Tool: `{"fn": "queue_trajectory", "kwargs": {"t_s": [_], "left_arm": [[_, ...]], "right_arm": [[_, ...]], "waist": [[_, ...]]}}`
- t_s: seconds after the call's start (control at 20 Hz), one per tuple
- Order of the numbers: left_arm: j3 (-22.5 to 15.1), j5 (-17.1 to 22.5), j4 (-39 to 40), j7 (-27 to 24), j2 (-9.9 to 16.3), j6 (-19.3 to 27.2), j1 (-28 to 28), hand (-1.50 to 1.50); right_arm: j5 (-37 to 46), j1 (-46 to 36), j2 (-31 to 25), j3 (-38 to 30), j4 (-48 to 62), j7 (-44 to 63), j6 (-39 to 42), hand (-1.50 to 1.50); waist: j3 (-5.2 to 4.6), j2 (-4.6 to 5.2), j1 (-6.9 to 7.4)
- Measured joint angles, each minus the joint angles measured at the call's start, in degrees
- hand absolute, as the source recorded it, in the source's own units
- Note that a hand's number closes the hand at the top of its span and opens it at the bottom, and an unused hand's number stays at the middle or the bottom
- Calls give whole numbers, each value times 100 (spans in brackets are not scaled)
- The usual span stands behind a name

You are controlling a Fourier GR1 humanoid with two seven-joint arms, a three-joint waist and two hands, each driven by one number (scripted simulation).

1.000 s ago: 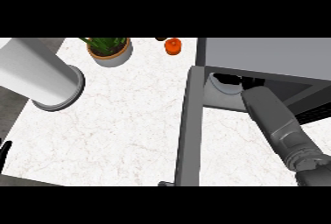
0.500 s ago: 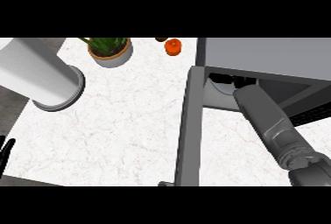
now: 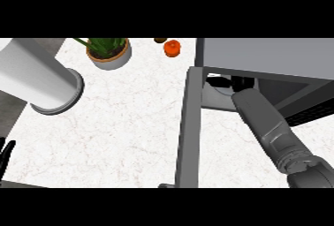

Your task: Pick up the milk, place it into the microwave and close the microwave

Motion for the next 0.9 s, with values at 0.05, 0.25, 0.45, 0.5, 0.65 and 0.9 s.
{"fn": "queue_trajectory", "kwargs": {"t_s": [0.05, 0.25, 0.45, 0.5, 0.65, 0.9], "left_arm": [[-3, -16, 10, -22, -16, 9, -11, -150], [-2, -55, 62, -130, -40, -62, 77, -150], [-30, -141, -11, -226, -147, -65, 221, -150], [-34, -160, -25, -235, -176, -50, 244, -150], [-40, -170, -122, -218, -227, -41, 334, -150], [-114, -293, -231, -303, -360, -63, 509, -150]], "right_arm": [[5, 0, -6, 2, 8, -6, 36, -150], [-91, 95, -68, -106, -87, -138, 185, -150], [-138, 188, -134, -168, -125, -270, 404, -150], [-156, 199, -125, -187, -138, -302, 494, -150], [-253, 357, -119, -287, -225, -513, 770, -150], [-455, 609, -88, -471, -374, -917, 1493, -150]], "waist": [[-1, -2, -9], [-1, -25, -63], [-2, -63, -132], [-3, -73, -152], [-2, -98, -215], [-6, -148, -328]]}}
